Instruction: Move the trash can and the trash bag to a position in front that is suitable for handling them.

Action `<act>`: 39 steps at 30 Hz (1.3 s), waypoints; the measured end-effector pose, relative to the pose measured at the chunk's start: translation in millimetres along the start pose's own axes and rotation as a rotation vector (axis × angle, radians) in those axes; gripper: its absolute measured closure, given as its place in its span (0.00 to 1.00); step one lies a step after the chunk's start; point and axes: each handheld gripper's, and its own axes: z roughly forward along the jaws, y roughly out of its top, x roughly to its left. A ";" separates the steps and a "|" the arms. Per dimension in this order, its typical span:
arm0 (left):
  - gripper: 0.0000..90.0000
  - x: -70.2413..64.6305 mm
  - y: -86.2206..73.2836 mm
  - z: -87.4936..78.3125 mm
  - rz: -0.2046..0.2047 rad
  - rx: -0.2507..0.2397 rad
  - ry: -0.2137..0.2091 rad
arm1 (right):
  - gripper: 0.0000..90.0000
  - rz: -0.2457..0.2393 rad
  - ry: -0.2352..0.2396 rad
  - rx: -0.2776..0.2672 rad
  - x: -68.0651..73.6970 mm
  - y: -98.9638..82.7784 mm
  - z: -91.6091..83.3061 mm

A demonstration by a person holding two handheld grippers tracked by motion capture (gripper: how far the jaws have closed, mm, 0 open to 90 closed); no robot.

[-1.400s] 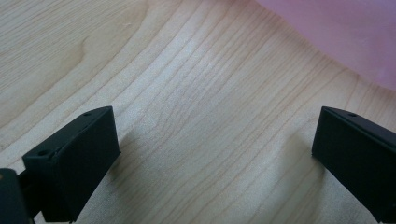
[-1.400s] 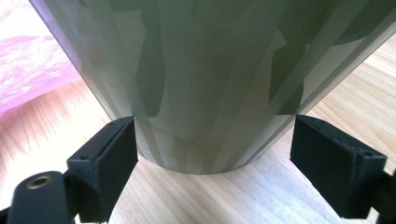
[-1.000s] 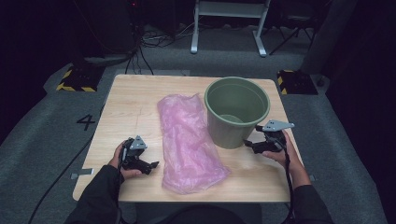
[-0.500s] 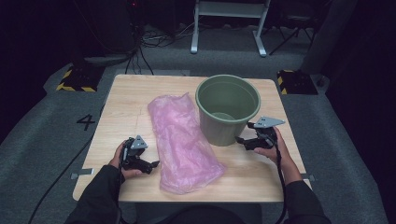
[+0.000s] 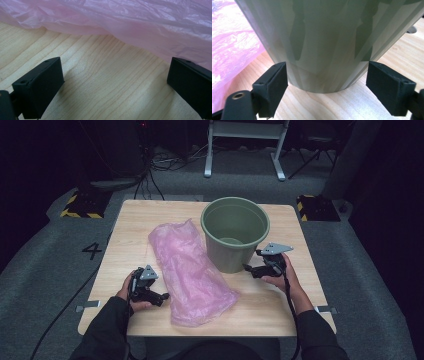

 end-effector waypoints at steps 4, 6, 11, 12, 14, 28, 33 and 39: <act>0.00 -1.2 1.0 0.8 -0.015 0.001 0.006 | 0.23 0.038 0.043 -0.003 2.4 -3.5 -5.4; 0.00 -1.7 1.2 1.5 -0.018 -0.003 0.012 | 0.27 0.055 0.047 -0.016 5.5 -7.3 -8.6; 0.00 -2.6 2.1 1.8 -0.024 0.000 0.022 | 0.34 0.018 0.101 0.003 30.1 -18.2 -16.8; 0.00 -2.8 2.5 1.9 -0.021 -0.001 0.028 | 0.37 0.011 0.117 0.001 33.0 -17.8 -17.0; 0.00 -3.2 2.7 2.2 -0.025 0.000 0.030 | 0.44 -0.021 0.145 -0.009 43.0 -15.9 -16.4; 0.00 -11.6 9.0 8.4 -0.053 -0.003 0.053 | 0.46 -0.119 0.261 0.068 80.7 -15.2 13.7; 0.00 -11.0 8.9 8.4 -0.051 -0.003 0.049 | 0.52 -0.155 0.275 0.120 89.6 -20.5 24.1; 0.00 -6.3 8.9 6.4 -0.087 0.013 0.084 | 0.63 -0.173 0.283 0.123 90.0 -23.0 24.5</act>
